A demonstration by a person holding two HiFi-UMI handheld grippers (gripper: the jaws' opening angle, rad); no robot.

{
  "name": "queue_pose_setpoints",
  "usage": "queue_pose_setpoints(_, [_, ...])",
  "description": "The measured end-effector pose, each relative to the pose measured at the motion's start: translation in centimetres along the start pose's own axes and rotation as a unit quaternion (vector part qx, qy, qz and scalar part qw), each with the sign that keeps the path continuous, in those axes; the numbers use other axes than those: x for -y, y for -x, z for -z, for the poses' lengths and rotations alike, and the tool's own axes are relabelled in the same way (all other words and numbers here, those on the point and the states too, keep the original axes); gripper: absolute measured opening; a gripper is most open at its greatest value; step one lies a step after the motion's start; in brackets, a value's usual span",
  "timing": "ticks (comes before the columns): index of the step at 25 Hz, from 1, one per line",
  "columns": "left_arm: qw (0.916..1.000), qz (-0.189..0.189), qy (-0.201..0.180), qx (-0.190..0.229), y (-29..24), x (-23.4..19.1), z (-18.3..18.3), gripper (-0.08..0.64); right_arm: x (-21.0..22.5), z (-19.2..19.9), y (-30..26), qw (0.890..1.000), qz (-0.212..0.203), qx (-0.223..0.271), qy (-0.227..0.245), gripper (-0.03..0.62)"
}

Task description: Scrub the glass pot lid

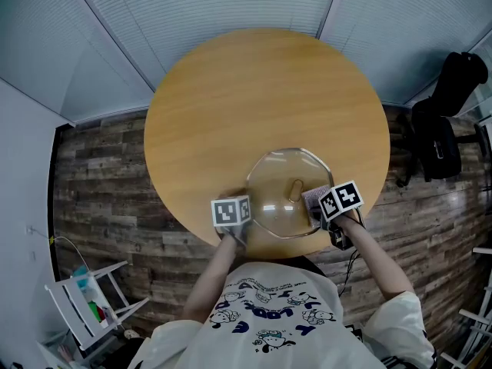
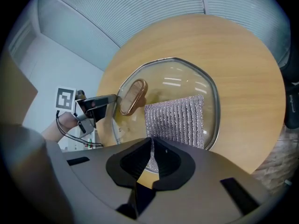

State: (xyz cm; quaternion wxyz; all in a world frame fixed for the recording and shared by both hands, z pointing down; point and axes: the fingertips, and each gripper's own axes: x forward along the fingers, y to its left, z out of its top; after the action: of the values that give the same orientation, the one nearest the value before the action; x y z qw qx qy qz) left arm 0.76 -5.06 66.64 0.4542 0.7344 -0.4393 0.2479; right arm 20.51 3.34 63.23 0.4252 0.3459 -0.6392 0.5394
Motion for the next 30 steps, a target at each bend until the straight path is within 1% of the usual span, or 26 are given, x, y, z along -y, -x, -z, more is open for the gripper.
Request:
queue_pose_setpoints(8, [1.0,-0.001,0.001,0.001,-0.2,0.0,-0.1,0.057,-1.2,0.7,-0.7,1.0,-0.013,-0.011,0.007,0.041])
queue_pose_setpoints(17, [1.0,-0.002,0.001,0.003,0.0,0.0,0.1,0.057,-3.7,2.0,-1.9,0.999,-0.031,-0.021,0.023,0.037])
queue_pose_setpoints(30, [1.0,-0.004,0.001,0.005,-0.1,0.0,0.1,0.057,-5.9,2.0,-3.1,0.998,-0.052,-0.031,0.034,0.034])
